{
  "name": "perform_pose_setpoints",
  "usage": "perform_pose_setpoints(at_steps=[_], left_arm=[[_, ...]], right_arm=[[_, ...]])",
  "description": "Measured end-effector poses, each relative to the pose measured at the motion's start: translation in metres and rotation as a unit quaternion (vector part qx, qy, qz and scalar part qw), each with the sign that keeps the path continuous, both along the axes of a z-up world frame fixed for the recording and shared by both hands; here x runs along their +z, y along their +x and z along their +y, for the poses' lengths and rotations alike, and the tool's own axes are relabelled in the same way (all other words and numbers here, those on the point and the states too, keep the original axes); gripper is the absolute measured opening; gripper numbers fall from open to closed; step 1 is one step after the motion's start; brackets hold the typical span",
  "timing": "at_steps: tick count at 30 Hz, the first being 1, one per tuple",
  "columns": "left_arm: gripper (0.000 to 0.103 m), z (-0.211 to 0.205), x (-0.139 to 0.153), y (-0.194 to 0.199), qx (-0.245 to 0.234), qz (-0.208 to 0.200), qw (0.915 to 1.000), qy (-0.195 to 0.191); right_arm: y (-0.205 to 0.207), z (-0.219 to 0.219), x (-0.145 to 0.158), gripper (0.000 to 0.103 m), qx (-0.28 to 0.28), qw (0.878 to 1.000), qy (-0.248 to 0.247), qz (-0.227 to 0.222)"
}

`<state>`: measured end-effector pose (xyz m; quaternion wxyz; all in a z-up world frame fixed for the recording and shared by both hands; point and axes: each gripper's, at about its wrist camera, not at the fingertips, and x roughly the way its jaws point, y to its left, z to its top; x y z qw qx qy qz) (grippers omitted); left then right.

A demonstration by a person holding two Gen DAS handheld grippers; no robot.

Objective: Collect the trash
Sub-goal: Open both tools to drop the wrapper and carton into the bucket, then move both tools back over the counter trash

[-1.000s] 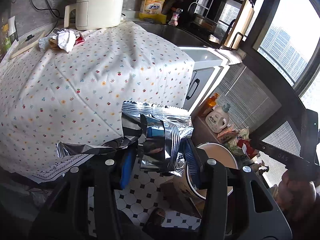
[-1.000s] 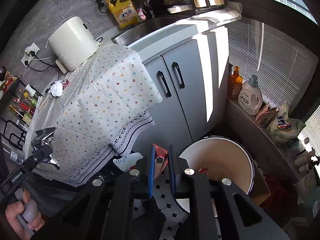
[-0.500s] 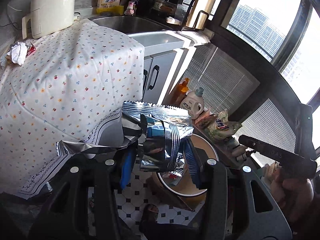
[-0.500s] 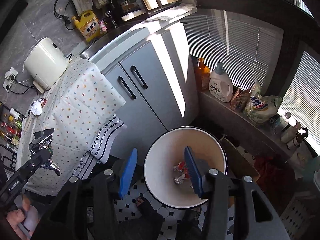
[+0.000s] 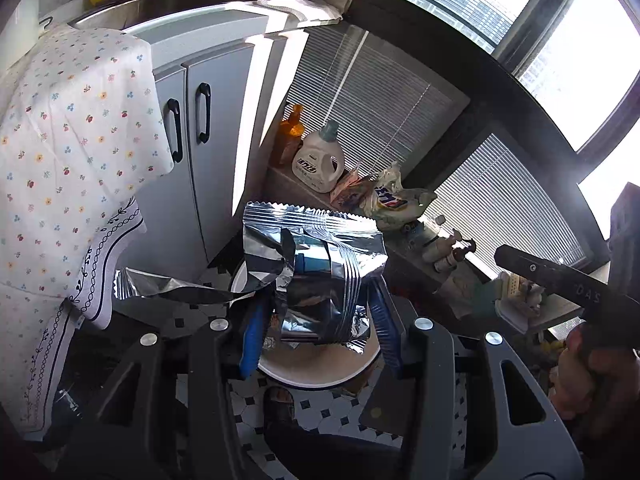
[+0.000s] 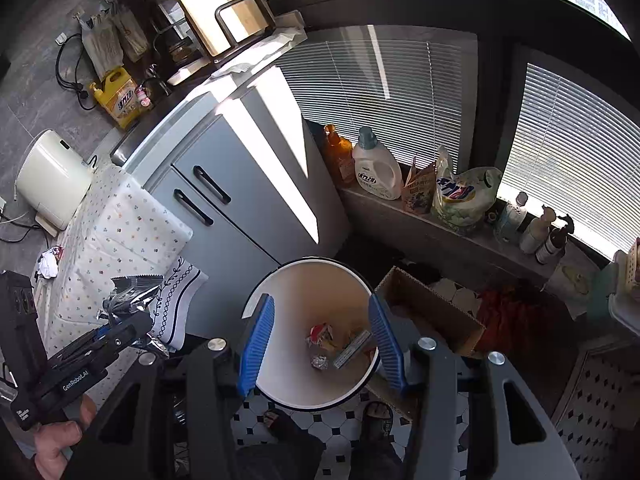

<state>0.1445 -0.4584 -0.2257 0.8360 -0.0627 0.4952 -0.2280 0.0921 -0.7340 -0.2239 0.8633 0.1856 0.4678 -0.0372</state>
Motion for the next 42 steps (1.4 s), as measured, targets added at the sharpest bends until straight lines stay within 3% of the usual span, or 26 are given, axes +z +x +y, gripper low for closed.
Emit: perform_pose_setpoints(at_steps=[4, 6, 10, 18, 23, 27, 31, 42], left_arm=[[0.054, -0.025, -0.009, 0.009, -0.041, 0.015, 0.9990, -0.009], [0.071, -0.033, -0.011, 0.015, -0.056, 0.025, 0.9979, -0.020], [0.077, -0.030, -0.008, 0.023, -0.056, 0.022, 0.9980, -0.021], [0.080, 0.029, 0.011, 0.026, 0.011, 0.004, 0.9999, -0.005], [0.084, 0.091, 0.037, 0.018, 0.098, -0.030, 0.9947, 0.011], [0.088, 0.139, 0.059, 0.004, 0.164, -0.050, 0.9846, 0.035], [0.092, 0.186, 0.076, -0.020, 0.236, -0.068, 0.9686, 0.039], [0.097, 0.278, 0.083, -0.079, 0.372, -0.078, 0.9243, 0.036]], right_arm=[[-0.009, -0.017, -0.002, 0.049, -0.028, 1.000, -0.003, 0.005], [-0.011, -0.023, -0.003, 0.049, -0.037, 0.999, -0.002, 0.007], [-0.007, -0.024, -0.006, 0.050, -0.041, 0.999, 0.001, 0.010], [0.028, 0.017, 0.001, 0.052, 0.019, 1.000, 0.009, 0.001], [0.050, 0.075, 0.021, 0.066, 0.091, 0.995, -0.008, -0.031], [0.065, 0.121, 0.030, 0.069, 0.139, 0.989, -0.005, -0.046], [0.076, 0.168, 0.040, 0.074, 0.196, 0.979, -0.002, -0.060], [0.090, 0.264, 0.064, 0.084, 0.291, 0.952, -0.008, -0.093]])
